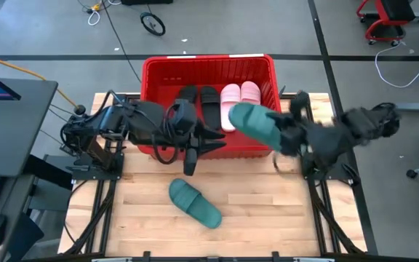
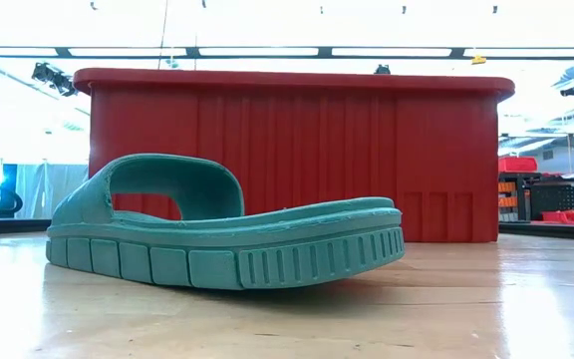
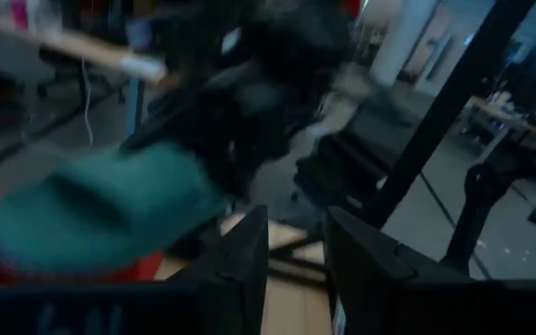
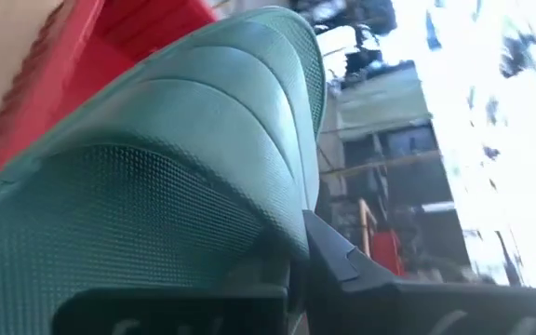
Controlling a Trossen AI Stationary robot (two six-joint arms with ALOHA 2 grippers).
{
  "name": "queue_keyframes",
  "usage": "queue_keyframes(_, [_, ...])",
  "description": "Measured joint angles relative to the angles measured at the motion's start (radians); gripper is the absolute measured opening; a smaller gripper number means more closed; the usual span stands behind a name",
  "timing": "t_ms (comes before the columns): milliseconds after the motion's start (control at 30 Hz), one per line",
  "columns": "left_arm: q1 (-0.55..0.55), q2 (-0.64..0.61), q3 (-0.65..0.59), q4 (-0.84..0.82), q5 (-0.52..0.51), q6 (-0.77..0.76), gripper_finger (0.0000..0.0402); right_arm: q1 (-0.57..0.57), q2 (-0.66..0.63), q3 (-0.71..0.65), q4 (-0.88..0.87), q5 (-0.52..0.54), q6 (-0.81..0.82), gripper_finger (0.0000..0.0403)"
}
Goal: Pick and place slides into bin
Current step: Put the green slipper into the red bin
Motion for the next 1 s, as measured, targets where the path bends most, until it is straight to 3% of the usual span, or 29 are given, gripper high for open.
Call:
queue_keyframes(167, [0.015,-0.007,0.0,0.12,0.0,0.117,0.011,-0.272,0.019,-0.027,0.181,-0.337,-0.317,0.0009])
queue_keyframes(400, [0.038,-0.051,0.0,0.178,-0.022,0.217,0.0109,-0.543,0.143,-0.067,0.208,-0.698,-0.456,0.0009])
queue_keyframes(500, [0.039,-0.076,0.0,0.178,-0.028,0.243,0.0106,-0.591,0.193,-0.125,0.237,-0.726,-0.536,0.0009])
queue_keyframes(633, [0.039,-0.101,0.001,0.173,-0.03,0.248,0.0105,-0.648,0.222,-0.242,0.331,-0.851,-0.572,0.0009])
queue_keyframes(900, [0.036,-0.127,0.0,0.109,-0.032,0.256,0.0104,-0.733,0.231,-0.545,0.754,-0.837,-0.687,0.0009])
queue_keyframes(1000, [0.036,-0.133,0.0,0.086,-0.032,0.255,0.0101,-0.766,0.246,-0.627,0.793,-0.839,-0.705,0.0009])
